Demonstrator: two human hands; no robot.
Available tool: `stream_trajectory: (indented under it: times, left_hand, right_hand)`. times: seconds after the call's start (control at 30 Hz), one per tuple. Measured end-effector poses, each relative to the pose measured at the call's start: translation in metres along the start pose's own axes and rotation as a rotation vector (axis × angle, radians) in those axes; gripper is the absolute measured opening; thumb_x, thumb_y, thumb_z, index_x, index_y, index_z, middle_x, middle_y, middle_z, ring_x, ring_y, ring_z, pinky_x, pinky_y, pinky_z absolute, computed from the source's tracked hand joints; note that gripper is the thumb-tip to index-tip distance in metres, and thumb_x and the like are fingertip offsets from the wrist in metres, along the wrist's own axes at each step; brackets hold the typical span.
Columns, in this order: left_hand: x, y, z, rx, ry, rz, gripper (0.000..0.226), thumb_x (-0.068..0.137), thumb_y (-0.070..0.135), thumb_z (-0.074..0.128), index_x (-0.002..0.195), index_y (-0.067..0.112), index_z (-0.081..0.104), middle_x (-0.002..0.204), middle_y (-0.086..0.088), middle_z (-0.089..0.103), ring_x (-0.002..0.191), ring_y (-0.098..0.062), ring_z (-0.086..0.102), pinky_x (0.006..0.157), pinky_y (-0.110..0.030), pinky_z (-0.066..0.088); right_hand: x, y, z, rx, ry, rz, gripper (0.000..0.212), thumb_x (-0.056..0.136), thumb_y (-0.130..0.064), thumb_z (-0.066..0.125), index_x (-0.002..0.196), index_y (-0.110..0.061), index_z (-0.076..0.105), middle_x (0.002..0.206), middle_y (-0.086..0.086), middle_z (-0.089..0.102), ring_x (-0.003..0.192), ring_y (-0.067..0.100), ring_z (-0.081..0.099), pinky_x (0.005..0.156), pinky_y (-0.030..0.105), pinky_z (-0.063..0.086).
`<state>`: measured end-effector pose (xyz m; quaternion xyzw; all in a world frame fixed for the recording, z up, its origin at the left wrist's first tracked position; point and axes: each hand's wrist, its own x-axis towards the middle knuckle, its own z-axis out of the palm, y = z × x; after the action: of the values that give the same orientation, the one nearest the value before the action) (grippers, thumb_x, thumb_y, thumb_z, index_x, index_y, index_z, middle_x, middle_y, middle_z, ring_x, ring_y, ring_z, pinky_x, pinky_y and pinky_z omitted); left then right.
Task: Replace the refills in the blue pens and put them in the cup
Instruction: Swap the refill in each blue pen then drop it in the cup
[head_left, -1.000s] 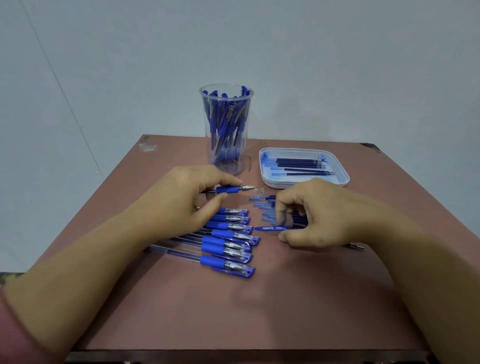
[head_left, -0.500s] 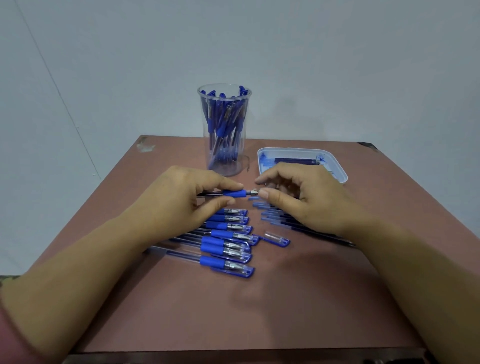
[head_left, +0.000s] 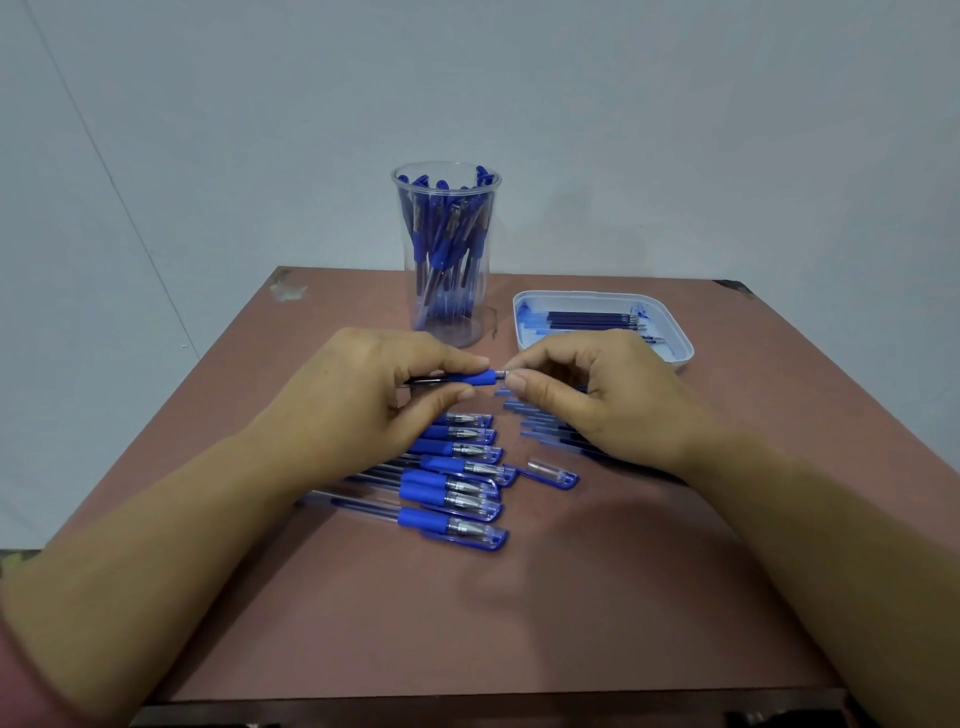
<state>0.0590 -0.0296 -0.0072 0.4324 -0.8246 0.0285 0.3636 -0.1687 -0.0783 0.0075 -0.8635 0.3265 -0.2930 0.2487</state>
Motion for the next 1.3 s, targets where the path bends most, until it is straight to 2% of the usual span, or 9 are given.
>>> stream_trajectory:
  times: [0.3, 0.4, 0.47, 0.53, 0.7, 0.83, 1.0, 1.1, 1.3]
  left_hand:
    - [-0.0009, 0.0001, 0.0016, -0.015, -0.015, -0.030, 0.031, 0.089, 0.043, 0.056, 0.112, 0.031, 0.071, 0.086, 0.026, 0.065, 0.063, -0.011, 0.064, 0.060, -0.028, 0.051]
    - [-0.0006, -0.0013, 0.0011, -0.013, -0.024, -0.047, 0.031, 0.089, 0.043, 0.057, 0.113, 0.029, 0.071, 0.089, 0.020, 0.069, 0.065, -0.012, 0.065, 0.060, -0.032, 0.054]
    - [-0.0005, -0.0019, 0.0005, -0.016, -0.024, -0.054, 0.033, 0.089, 0.045, 0.056, 0.114, 0.029, 0.071, 0.088, 0.018, 0.070, 0.064, -0.013, 0.065, 0.060, -0.032, 0.054]
    - [-0.0006, -0.0019, 0.0003, -0.029, -0.026, -0.060, 0.033, 0.089, 0.045, 0.056, 0.113, 0.029, 0.071, 0.090, 0.017, 0.071, 0.066, -0.013, 0.066, 0.061, -0.033, 0.055]
    - [-0.0009, -0.0017, 0.0018, -0.031, -0.022, -0.088, 0.027, 0.086, 0.036, 0.064, 0.111, 0.030, 0.072, 0.088, 0.018, 0.072, 0.066, -0.011, 0.066, 0.061, -0.034, 0.055]
    - [-0.0008, -0.0016, 0.0021, -0.038, -0.023, -0.089, 0.027, 0.087, 0.037, 0.064, 0.112, 0.029, 0.072, 0.090, 0.018, 0.071, 0.068, -0.011, 0.067, 0.062, -0.033, 0.055]
    - [-0.0018, -0.0029, 0.0032, -0.058, -0.043, -0.102, 0.032, 0.086, 0.047, 0.058, 0.112, 0.032, 0.071, 0.090, 0.016, 0.072, 0.068, -0.012, 0.067, 0.064, -0.036, 0.056]
    - [-0.0019, -0.0030, 0.0033, -0.051, -0.048, -0.105, 0.032, 0.086, 0.047, 0.057, 0.112, 0.033, 0.071, 0.091, 0.016, 0.073, 0.069, -0.010, 0.067, 0.064, -0.035, 0.056]
    - [-0.0012, -0.0038, 0.0021, -0.023, -0.043, -0.105, 0.024, 0.087, 0.033, 0.070, 0.112, 0.030, 0.071, 0.089, 0.014, 0.073, 0.068, -0.012, 0.066, 0.063, -0.037, 0.056]
  right_hand:
    - [-0.0015, -0.0012, 0.0014, 0.000, 0.035, -0.006, 0.019, 0.081, -0.028, 0.076, 0.099, -0.024, 0.072, 0.083, -0.010, 0.071, 0.078, 0.007, 0.066, 0.074, 0.022, 0.054]
    - [-0.0023, -0.0040, -0.0008, 0.009, 0.020, 0.060, 0.032, 0.084, -0.050, 0.061, 0.105, -0.028, 0.071, 0.085, -0.009, 0.071, 0.076, 0.007, 0.064, 0.071, 0.021, 0.051]
    - [-0.0019, -0.0042, 0.0009, -0.040, 0.005, 0.056, 0.037, 0.090, -0.051, 0.049, 0.085, -0.023, 0.071, 0.069, -0.008, 0.065, 0.063, 0.008, 0.056, 0.060, 0.024, 0.044]
    - [-0.0005, -0.0036, 0.0034, -0.090, 0.017, 0.035, 0.030, 0.094, -0.042, 0.052, 0.077, -0.023, 0.067, 0.068, -0.009, 0.063, 0.064, 0.008, 0.057, 0.061, 0.027, 0.045]
    - [0.0007, -0.0004, 0.0035, -0.003, 0.023, -0.005, 0.013, 0.084, -0.024, 0.074, 0.096, -0.022, 0.070, 0.085, -0.011, 0.070, 0.080, 0.007, 0.065, 0.076, 0.022, 0.053]
    - [-0.0003, -0.0004, 0.0034, 0.027, 0.019, 0.033, 0.023, 0.084, -0.042, 0.068, 0.103, -0.029, 0.068, 0.085, -0.012, 0.068, 0.080, 0.006, 0.064, 0.073, 0.018, 0.051]
    - [0.0018, 0.0011, 0.0049, -0.025, 0.000, 0.025, 0.008, 0.085, -0.027, 0.073, 0.092, -0.023, 0.071, 0.081, -0.009, 0.069, 0.077, 0.007, 0.064, 0.072, 0.025, 0.053]
    - [0.0013, 0.0027, 0.0040, 0.006, -0.021, 0.042, 0.023, 0.079, -0.034, 0.077, 0.098, -0.026, 0.068, 0.088, -0.009, 0.069, 0.085, 0.007, 0.065, 0.080, 0.029, 0.054]
    - [0.0034, 0.0031, 0.0057, -0.028, 0.010, 0.066, 0.007, 0.087, -0.033, 0.069, 0.091, -0.028, 0.072, 0.079, -0.011, 0.070, 0.074, 0.005, 0.063, 0.070, 0.022, 0.050]
